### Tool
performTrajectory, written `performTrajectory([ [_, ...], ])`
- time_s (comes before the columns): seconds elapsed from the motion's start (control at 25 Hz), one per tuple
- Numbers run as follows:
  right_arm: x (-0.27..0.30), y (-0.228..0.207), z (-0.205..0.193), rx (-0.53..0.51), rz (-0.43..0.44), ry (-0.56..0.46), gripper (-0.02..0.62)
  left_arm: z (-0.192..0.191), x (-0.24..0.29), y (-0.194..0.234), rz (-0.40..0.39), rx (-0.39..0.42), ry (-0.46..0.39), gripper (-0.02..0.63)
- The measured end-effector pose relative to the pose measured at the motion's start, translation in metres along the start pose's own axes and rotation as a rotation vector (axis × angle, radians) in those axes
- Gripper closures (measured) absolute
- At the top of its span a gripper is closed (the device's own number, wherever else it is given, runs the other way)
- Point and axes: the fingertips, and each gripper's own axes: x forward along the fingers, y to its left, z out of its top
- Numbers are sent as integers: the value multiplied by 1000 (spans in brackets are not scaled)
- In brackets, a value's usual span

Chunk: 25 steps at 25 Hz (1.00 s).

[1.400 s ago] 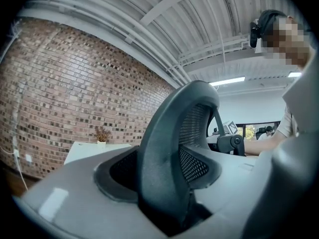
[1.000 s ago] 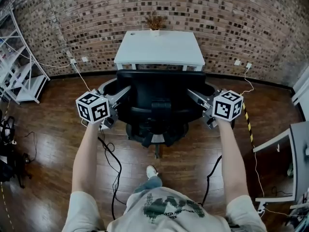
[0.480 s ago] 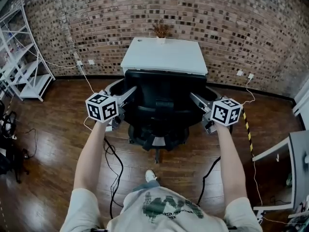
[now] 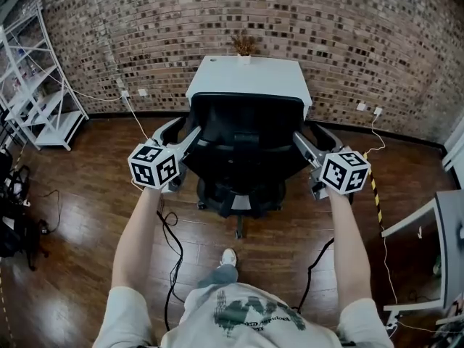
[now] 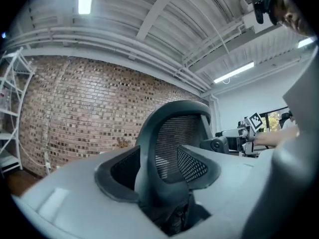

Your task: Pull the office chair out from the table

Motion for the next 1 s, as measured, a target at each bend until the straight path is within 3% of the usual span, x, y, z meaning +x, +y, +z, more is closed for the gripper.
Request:
performTrajectory([
  [0.2, -28, 37, -5, -36, -8, -1, 344, 0, -28, -37, -4, 35, -7, 365],
  [0.48, -71, 104, -6, -87, -24, -27, 400, 20, -65, -101, -80, 98, -54, 430],
  [0.68, -98, 174, -7, -124, -13, -60, 442, 29, -107, -141, -123, 90, -102, 495],
  [0.8, -113, 217, -14, -147, -11, -61, 471, 22, -139, -162, -157, 62, -115, 568],
  [1.0, -143, 275, -33, -160, -40, -55, 512, 1, -191, -194, -202, 24, -90, 591],
])
